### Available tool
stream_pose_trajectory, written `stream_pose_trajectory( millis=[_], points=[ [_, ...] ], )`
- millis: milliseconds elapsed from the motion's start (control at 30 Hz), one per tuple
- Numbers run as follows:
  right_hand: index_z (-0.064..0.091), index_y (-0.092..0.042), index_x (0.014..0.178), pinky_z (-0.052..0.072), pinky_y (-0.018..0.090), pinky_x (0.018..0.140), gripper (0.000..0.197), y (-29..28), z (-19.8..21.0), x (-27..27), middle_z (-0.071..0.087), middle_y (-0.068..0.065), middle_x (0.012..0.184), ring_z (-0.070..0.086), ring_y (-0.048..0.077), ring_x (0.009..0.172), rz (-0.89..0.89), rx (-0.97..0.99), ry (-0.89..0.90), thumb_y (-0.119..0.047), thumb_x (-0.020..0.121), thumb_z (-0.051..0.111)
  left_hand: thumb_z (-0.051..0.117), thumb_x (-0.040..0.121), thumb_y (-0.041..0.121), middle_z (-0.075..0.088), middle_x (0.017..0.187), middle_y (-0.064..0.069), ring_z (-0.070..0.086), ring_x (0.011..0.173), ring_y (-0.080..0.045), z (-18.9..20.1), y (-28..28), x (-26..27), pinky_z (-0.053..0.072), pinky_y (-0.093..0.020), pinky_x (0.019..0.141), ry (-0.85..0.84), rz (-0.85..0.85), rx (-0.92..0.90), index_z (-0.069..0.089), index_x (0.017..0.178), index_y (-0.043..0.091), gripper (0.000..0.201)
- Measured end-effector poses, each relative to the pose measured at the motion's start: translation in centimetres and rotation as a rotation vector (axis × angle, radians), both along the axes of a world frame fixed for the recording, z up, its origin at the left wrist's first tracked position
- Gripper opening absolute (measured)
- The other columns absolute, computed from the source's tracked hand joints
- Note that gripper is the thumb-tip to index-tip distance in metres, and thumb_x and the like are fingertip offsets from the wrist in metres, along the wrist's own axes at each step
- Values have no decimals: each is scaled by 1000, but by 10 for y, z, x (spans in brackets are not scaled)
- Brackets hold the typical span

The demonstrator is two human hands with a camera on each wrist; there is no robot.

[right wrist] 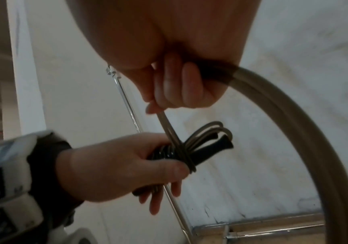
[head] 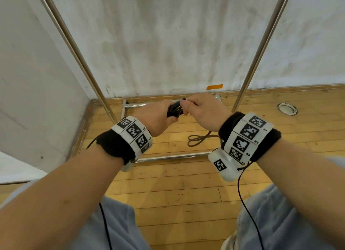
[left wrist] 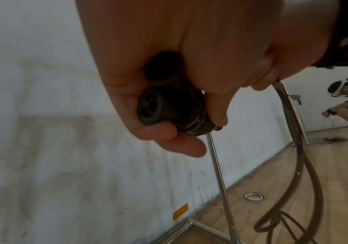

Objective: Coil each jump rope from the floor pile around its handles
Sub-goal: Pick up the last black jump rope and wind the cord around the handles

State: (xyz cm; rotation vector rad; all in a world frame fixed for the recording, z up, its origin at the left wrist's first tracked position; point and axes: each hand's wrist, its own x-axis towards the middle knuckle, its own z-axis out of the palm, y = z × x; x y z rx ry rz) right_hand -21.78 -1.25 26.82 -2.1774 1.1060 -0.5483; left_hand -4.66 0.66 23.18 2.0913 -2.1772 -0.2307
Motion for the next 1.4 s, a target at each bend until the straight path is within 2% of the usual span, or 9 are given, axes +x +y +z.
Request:
stream_pose_trajectory(
  millis=[100,400,667,867,1000,1067,1133,1233,1400],
  points=[
    [60,-16,71,29,10,40,34,-1,4,-5,41,-7,54,38,-2,38,24,32,-15,-24,99,42,52,92,48,61,90,4,58,75,-17,0,3,-7,50,-35,67,-20,-58,21,45,115,23,35],
    [59,-17,70,32,8,49,37,-12,-2,-16,47,-7,59,43,7,53,-197,-157,25,-38,97,43,51,86,60,52,68,15,51,64,-9,3,18,-29,31,-22,48,49,-180,-179,49,92,35,26],
    [64,-16,66,37,30,58,43,-29,1,-27,48,10,64,43,20,57,-177,161,-74,-53,86,54,55,85,48,55,65,15,52,59,-7,18,28,-24,40,-21,52,255,-309,-293,63,99,26,27],
    [65,-17,82,33,19,44,22,-24,-5,-20,54,-1,57,41,12,49,-131,444,-396,-9,94,49,51,80,55,58,74,18,56,64,0,29,27,-21,40,-16,53,443,-151,-301,55,107,29,38],
    [61,-36,62,29,24,46,42,-12,-12,-6,46,-12,49,35,8,45,-146,226,-382,-18,96,46,56,86,48,63,73,7,61,60,-5,35,19,-16,48,-22,52,639,-23,-317,51,105,27,29],
    [63,-48,78,34,19,53,37,-5,-16,3,51,-18,62,43,4,54,-86,13,-238,-22,97,46,56,87,45,64,72,4,62,60,-8,39,16,-14,53,-33,57,713,34,-332,53,106,23,29],
    [64,-29,108,37,16,63,22,0,-20,10,57,-15,83,50,4,71,-56,-93,-94,-21,95,48,57,89,42,64,71,7,59,56,-1,41,14,-14,50,-29,57,736,53,-338,53,107,22,27],
    [66,-14,98,41,26,65,23,2,-28,15,62,-3,80,54,13,72,-117,-176,99,-27,96,46,55,91,43,63,75,7,59,58,-3,42,15,-19,46,-21,55,671,8,-318,52,113,23,29],
    [62,-12,86,54,26,67,19,4,-23,17,63,4,79,59,16,69,-78,405,-231,-16,97,48,57,91,41,63,78,7,59,61,-7,48,16,-20,48,-26,60,687,9,-312,55,105,24,22]
  ],
)
